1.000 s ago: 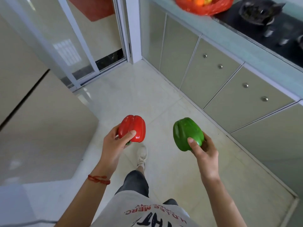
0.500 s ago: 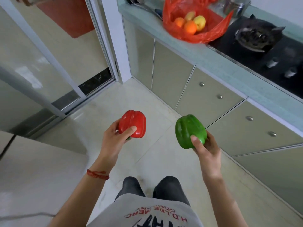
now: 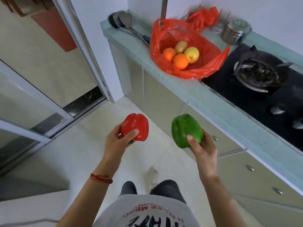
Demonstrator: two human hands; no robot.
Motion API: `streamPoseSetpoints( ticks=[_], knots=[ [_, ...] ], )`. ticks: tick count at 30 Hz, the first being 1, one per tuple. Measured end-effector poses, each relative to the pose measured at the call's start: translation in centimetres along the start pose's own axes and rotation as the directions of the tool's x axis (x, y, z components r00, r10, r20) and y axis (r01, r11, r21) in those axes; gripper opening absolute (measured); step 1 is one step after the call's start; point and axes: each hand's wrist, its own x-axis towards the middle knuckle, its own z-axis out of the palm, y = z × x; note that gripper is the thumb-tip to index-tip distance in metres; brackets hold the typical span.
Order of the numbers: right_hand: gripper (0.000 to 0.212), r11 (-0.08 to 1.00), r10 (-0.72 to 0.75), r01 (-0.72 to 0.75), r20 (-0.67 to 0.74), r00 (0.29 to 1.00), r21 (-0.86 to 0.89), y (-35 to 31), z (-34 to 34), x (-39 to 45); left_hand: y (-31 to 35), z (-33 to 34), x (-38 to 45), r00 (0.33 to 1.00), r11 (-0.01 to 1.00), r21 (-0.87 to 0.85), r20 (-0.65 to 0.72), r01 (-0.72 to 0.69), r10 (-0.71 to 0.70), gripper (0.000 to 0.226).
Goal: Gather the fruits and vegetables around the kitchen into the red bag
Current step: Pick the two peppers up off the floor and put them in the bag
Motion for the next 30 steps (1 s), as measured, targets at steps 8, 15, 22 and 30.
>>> streamPoseSetpoints(
  ticks=[8, 15, 22, 30],
  knots=[
    [0.032, 1.000, -0.004, 0.004, -0.011, 1.000, 0.001, -3.1, 0.7, 10.3, 4.5, 5.6, 8.3, 0.999, 1.000, -0.012, 0.036, -0.005, 0.006, 0.043],
    [0.040, 1.000, 0.000, 0.000, -0.115, 0.993, 0.002, -4.0, 3.0, 17.4, 7.3, 8.6, 17.3, 0.991, 1.000, 0.012, 0.131, 0.015, -0.016, 0.037],
    [0.042, 0.998, 0.014, 0.004, -0.275, 0.961, 0.063, -5.9, 7.0, 24.8, 11.9, 11.1, 28.1, 0.955, 0.998, 0.051, 0.294, 0.023, -0.037, 0.042],
    [0.038, 0.992, 0.053, 0.004, -0.445, 0.894, 0.126, -7.8, 9.4, 30.9, 15.8, 14.6, 37.3, 0.921, 0.978, 0.208, 0.384, -0.009, -0.073, 0.056]
  ],
)
